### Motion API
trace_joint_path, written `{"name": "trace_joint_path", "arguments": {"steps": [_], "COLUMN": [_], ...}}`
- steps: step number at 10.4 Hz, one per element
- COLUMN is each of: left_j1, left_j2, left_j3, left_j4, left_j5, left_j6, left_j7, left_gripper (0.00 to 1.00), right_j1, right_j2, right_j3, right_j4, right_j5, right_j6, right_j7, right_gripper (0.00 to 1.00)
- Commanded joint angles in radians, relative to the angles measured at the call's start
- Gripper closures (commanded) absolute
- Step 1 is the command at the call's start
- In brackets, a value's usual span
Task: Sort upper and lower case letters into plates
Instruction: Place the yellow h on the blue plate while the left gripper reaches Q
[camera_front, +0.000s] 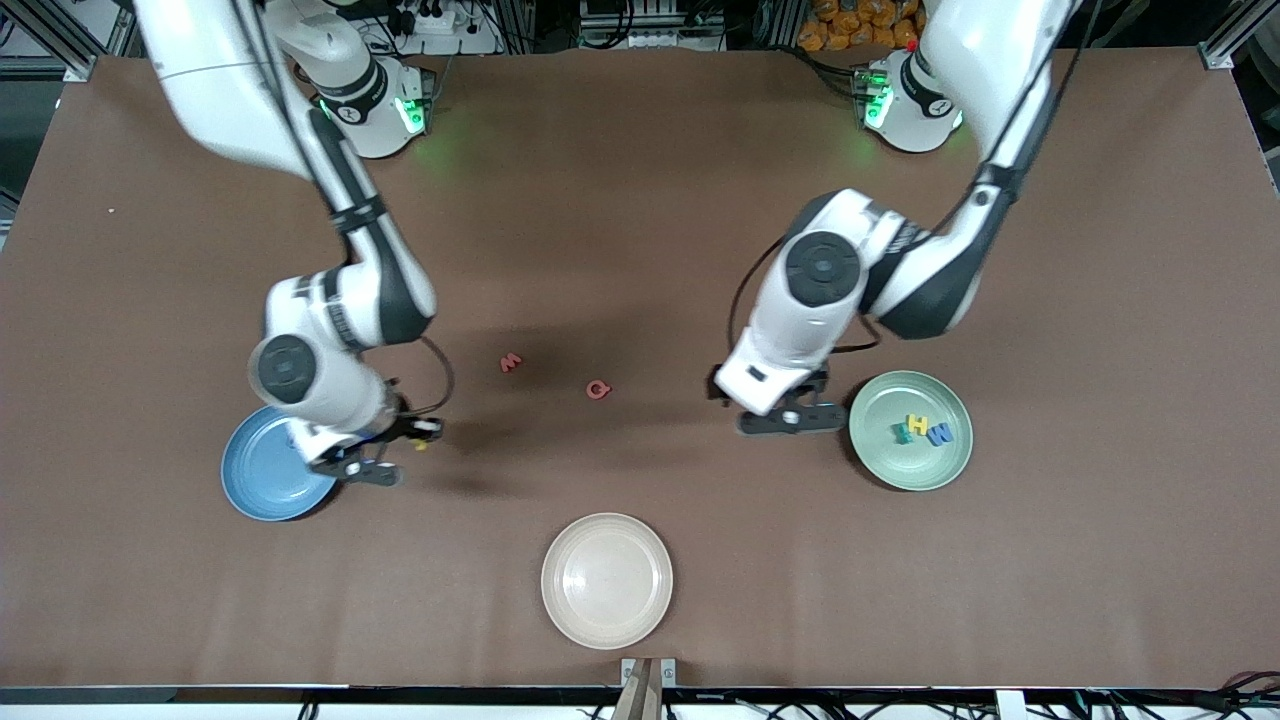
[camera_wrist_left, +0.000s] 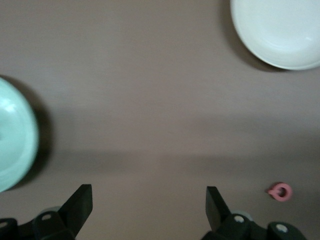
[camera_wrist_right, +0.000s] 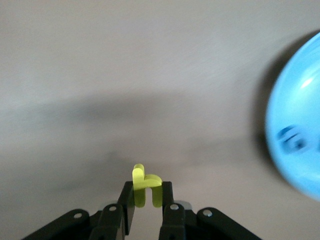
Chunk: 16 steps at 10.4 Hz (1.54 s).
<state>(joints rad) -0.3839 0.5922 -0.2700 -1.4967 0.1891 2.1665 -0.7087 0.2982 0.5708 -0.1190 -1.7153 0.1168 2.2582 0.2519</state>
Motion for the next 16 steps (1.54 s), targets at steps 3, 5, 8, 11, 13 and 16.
{"name": "trace_joint_path", "arguments": {"steps": [3,5,8,11,13,16], "left_j1": [-0.110,-0.171,-0.286,-0.323,-0.323,-0.325], "left_j2": [0.135,0.176,0.291,0.359,0.376,0.403], "left_j3": [0.006,0.006,0.012,0.017,0.034,0.051], "left_j4": [0.064,0.069,0.154,0.207,0.219,0.227], "left_j5": [0.063,0.063,0.064,0.064,0.061,0.059], "left_j6": [0.212,0.217,0.242,0.265,0.277,0.344], "left_j7": [0.484,0.572,0.655,0.716,0.797,0.841], "left_gripper": [0.00,0.00,0.00,0.00,0.04,0.12], "right_j1": [-0.163,-0.232,-0.267,-0.294,-0.292,-0.268], "right_j2": [0.021,0.038,0.069,0.055,0.028,0.006], "right_j3": [0.016,0.016,0.018,0.019,0.024,0.030], "right_j4": [0.048,0.049,0.048,0.039,0.025,0.003], "right_j5": [-0.159,-0.180,-0.167,-0.164,-0.137,-0.088], "right_j6": [-0.017,-0.008,0.052,0.006,-0.046,-0.046], "right_j7": [-0.115,-0.215,-0.246,-0.238,-0.237,-0.237], "right_gripper": [1.00,1.00,0.00,0.00,0.00,0.00]}}
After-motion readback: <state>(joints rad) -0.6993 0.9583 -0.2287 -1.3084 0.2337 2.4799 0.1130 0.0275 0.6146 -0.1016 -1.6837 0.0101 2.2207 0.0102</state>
